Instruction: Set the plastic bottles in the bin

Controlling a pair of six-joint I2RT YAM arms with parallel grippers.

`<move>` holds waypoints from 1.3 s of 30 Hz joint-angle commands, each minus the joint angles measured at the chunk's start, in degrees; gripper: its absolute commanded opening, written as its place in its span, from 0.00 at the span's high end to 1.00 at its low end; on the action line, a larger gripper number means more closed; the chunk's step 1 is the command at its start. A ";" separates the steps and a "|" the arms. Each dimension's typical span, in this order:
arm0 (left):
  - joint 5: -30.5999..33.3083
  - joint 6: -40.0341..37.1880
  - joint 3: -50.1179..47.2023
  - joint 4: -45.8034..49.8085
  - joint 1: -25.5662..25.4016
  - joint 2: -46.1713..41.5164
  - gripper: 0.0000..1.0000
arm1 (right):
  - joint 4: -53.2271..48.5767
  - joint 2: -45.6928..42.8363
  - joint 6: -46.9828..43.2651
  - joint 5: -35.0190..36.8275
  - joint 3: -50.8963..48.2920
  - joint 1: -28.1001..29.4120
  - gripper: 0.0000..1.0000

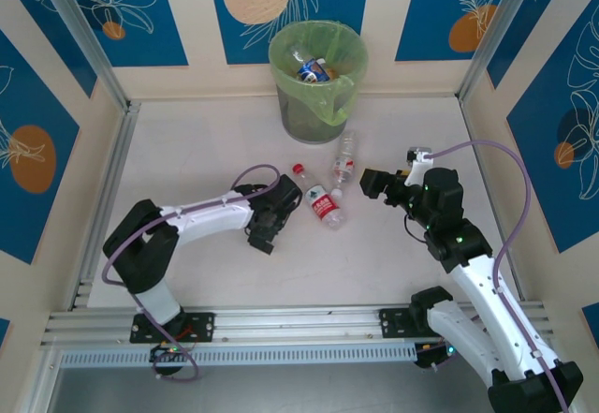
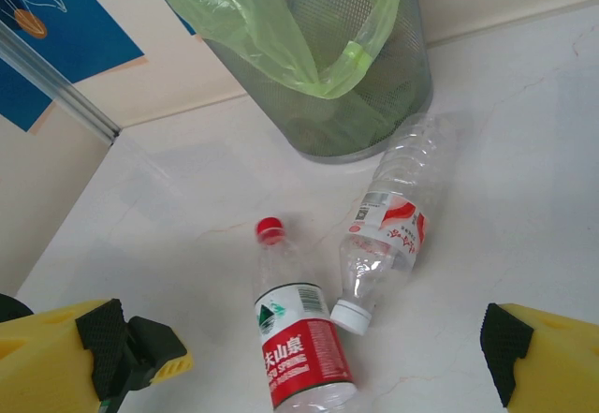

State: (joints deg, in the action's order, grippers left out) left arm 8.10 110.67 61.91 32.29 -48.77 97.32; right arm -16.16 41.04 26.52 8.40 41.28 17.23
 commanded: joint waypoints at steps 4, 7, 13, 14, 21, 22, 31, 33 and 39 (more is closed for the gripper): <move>3.92 -4.21 7.78 -0.41 -0.36 4.45 0.00 | 1.48 1.05 -4.58 -2.47 -0.46 -0.22 0.00; 7.63 -10.35 9.98 -2.20 0.01 4.90 0.00 | 0.93 5.84 -2.99 -3.65 -0.87 -0.46 0.00; 9.81 -27.41 17.23 -1.73 0.70 8.93 0.00 | 1.67 11.98 2.76 -6.60 -1.49 -0.32 0.00; 10.25 -31.50 18.75 -1.89 0.62 9.83 0.00 | 2.15 12.04 3.06 -6.88 -1.85 -0.31 0.00; 11.40 -52.70 29.56 6.64 0.30 17.93 0.00 | 1.60 11.81 3.38 -5.12 -2.15 -0.28 0.00; 11.73 -54.47 29.64 6.89 0.34 18.39 0.00 | 1.42 11.79 3.40 -4.94 -2.12 -0.40 0.00; 3.64 -71.67 32.02 8.31 0.16 22.56 0.00 | 1.40 12.18 4.05 -3.85 -2.29 -0.39 0.00; 3.27 -73.51 31.95 8.48 -0.05 22.80 0.00 | 1.48 12.32 4.32 -3.58 -2.23 -0.36 0.00; 3.98 -76.94 32.64 9.42 -0.27 24.88 0.00 | 1.86 13.37 4.85 -3.30 -2.00 -0.38 0.00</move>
State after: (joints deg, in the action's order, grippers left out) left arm 12.82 37.98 93.03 39.72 -48.58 120.18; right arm -14.90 53.89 30.46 4.51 39.38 17.12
